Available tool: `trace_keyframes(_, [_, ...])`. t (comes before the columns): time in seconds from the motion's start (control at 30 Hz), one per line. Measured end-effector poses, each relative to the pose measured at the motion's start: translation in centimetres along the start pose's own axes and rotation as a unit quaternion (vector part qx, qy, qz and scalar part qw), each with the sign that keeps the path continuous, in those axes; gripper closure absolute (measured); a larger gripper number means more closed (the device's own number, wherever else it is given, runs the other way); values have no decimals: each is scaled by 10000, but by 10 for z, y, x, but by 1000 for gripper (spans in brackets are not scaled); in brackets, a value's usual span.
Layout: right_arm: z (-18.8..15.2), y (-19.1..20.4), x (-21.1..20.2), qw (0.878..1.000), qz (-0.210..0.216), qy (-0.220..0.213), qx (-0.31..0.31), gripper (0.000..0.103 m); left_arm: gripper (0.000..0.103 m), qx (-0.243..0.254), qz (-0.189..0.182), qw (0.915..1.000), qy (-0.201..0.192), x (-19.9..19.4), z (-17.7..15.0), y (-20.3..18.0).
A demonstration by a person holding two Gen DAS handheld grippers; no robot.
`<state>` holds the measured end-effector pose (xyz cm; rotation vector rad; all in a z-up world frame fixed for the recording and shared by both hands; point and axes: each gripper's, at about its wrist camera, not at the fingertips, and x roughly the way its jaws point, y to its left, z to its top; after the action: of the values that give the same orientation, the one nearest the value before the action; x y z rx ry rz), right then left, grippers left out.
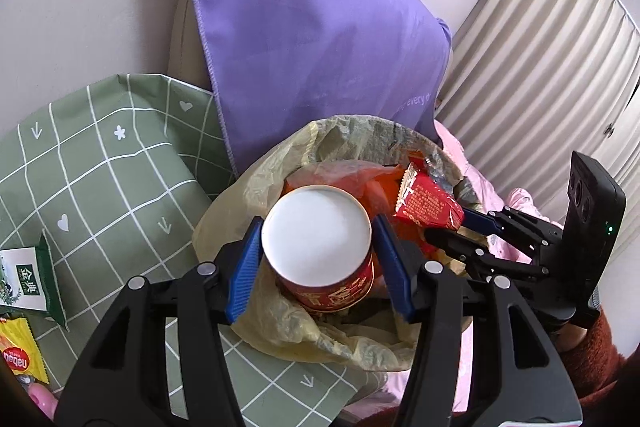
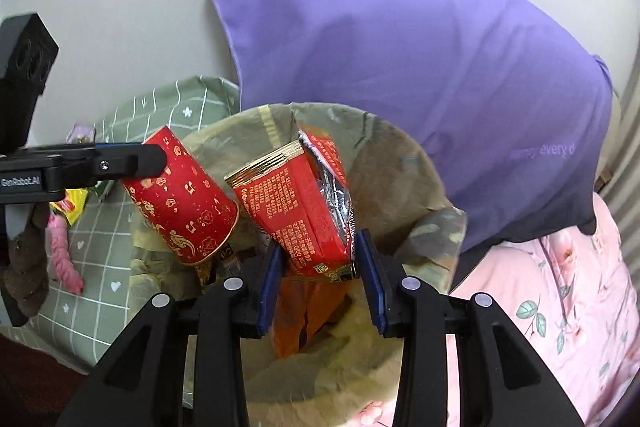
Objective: Collect trash
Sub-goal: 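Carry the cup and red packet over the trash bag and release both, then move both tools back over the remaining snack pile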
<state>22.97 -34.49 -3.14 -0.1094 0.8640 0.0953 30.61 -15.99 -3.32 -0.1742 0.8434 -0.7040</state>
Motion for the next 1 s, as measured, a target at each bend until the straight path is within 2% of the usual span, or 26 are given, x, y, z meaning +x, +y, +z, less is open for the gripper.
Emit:
trace_keyframes(0.17, [0, 0, -9, 9999, -58, -85, 114, 67, 51, 66, -42, 10000, -15, 1, 5, -4])
trace_keyframes(0.23, [0, -1, -13, 9997, -6, -117, 229, 63, 49, -30, -124, 9999, -31, -2, 7, -1])
trace_keyframes(0.37, [-4, -1, -20, 9995, 63, -102, 304, 53, 33, -288, -324, 9987, -274, -21, 13, 8])
trace_keyframes(0.5, [-6, 9, -31, 9998, -48, -181, 117, 51, 24, -268, -177, 9977, -589, -54, 14, 15])
trace_keyframes(0.63, [0, 18, -48, 9982, -59, -525, 268, 51, 24, -288, 196, 9952, -909, -93, 4, 33])
trace_keyframes(0.77, [13, 37, -59, 9958, 204, -834, 331, 51, 24, -394, 695, 9902, -1148, -130, -15, 62])
trace_keyframes(0.87, [21, 63, -56, 9959, 355, -826, 83, 51, 24, -425, 1229, 9834, -1267, -159, -33, 87])
trace_keyframes(1.0, [27, 103, -48, 9923, 831, -912, -132, 51, 24, -567, 1893, 9712, -1330, -197, -61, 127])
